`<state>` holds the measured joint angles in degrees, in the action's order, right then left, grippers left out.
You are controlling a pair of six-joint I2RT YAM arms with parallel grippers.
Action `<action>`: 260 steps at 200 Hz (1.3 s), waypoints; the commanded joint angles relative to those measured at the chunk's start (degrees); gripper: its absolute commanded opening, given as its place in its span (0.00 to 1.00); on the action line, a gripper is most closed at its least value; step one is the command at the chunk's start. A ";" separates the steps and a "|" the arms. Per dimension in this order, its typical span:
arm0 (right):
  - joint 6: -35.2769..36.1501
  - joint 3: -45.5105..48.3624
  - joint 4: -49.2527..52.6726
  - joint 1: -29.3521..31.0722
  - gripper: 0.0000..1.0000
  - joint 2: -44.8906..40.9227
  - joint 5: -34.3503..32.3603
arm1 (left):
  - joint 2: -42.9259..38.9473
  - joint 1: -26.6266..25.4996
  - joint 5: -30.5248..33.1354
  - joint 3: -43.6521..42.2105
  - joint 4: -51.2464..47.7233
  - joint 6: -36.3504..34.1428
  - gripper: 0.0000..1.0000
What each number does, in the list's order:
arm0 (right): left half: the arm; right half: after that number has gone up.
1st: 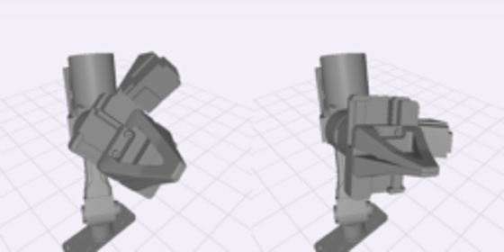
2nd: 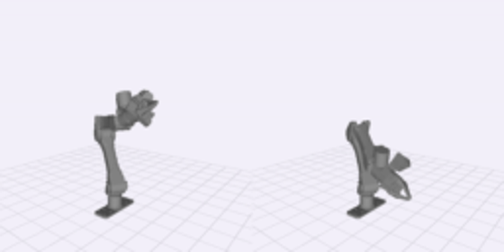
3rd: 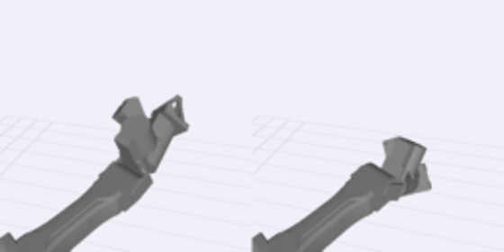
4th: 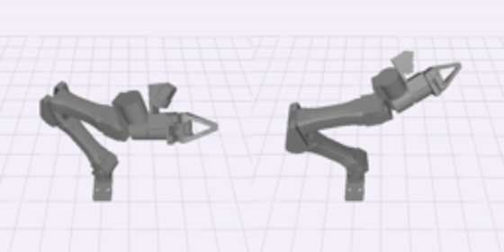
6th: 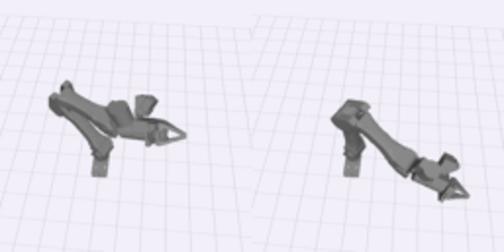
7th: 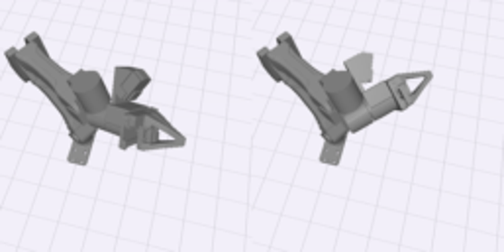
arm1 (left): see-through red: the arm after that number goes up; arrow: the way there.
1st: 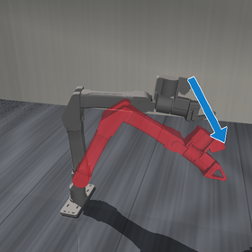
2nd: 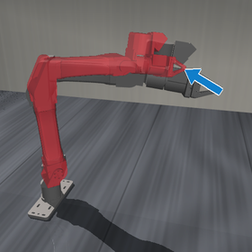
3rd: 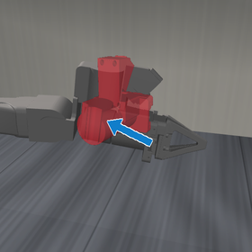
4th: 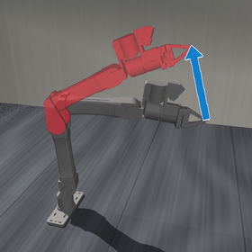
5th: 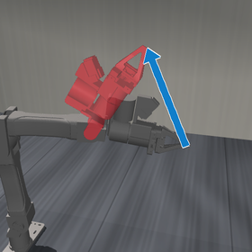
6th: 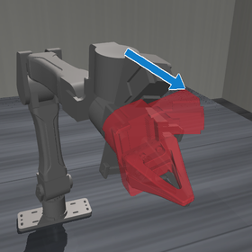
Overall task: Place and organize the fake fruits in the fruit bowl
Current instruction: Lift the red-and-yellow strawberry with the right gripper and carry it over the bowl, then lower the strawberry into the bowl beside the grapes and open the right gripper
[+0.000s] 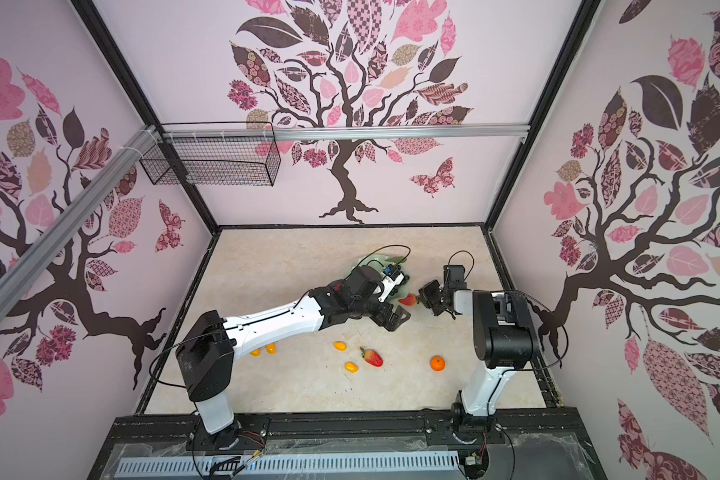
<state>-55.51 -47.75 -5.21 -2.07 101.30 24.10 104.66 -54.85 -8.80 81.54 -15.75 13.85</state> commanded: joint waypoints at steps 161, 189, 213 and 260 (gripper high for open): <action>36.64 -9.11 21.73 10.83 0.00 -27.90 -11.81 | -22.46 17.23 -6.45 -18.28 7.91 11.20 0.98; 41.29 -14.45 25.64 14.77 0.00 -23.42 -12.62 | -20.74 21.75 -13.19 -18.87 12.27 15.78 0.98; 46.57 -19.75 30.22 18.22 0.00 -19.05 -13.87 | -17.36 25.38 -19.85 -20.20 18.88 22.40 0.98; 54.36 -27.83 36.57 27.35 0.00 -10.84 -27.12 | -14.28 28.08 -21.16 -20.90 23.08 27.64 0.98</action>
<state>-7.29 -71.90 25.82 21.93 87.11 5.45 89.69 -27.81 -26.61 62.17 2.31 37.41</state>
